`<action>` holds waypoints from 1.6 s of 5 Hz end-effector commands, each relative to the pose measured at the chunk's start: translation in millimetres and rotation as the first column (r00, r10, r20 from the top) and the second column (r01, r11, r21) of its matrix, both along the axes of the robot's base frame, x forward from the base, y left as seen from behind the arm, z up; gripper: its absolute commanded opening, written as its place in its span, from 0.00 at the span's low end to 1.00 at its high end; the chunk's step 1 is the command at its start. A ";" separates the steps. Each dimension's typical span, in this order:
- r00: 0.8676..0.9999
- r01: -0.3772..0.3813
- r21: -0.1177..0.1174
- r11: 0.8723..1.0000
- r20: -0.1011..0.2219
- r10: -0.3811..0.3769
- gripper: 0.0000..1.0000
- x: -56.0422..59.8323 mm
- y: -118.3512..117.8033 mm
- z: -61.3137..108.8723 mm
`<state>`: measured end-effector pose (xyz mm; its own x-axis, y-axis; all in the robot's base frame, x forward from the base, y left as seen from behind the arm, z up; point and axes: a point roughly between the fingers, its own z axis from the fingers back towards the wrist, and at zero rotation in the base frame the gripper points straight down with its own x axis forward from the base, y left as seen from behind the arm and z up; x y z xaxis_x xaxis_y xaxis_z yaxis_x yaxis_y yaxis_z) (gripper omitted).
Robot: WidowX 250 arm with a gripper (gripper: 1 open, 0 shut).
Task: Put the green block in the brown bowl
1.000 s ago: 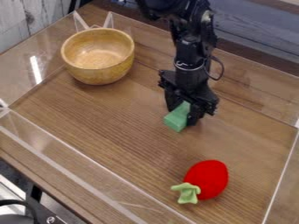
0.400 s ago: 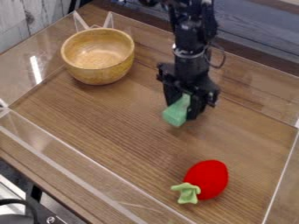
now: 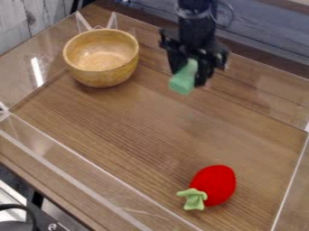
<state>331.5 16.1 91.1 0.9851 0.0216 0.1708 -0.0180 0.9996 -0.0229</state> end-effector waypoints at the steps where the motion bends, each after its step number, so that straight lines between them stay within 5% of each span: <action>1: 0.992 -0.081 0.022 0.996 0.100 0.079 0.00 9.8 40.4 38.6; 3: 0.978 -0.170 0.046 0.984 0.129 0.163 0.00 22.0 120.3 52.1; 4: 0.976 -0.184 0.061 0.981 0.128 0.176 0.00 27.6 141.0 37.9; 8: 0.983 -0.173 0.095 0.980 0.071 0.166 0.00 25.6 162.8 -3.7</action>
<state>352.3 172.4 70.5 0.9672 0.1680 0.1908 -0.1810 0.9820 0.0532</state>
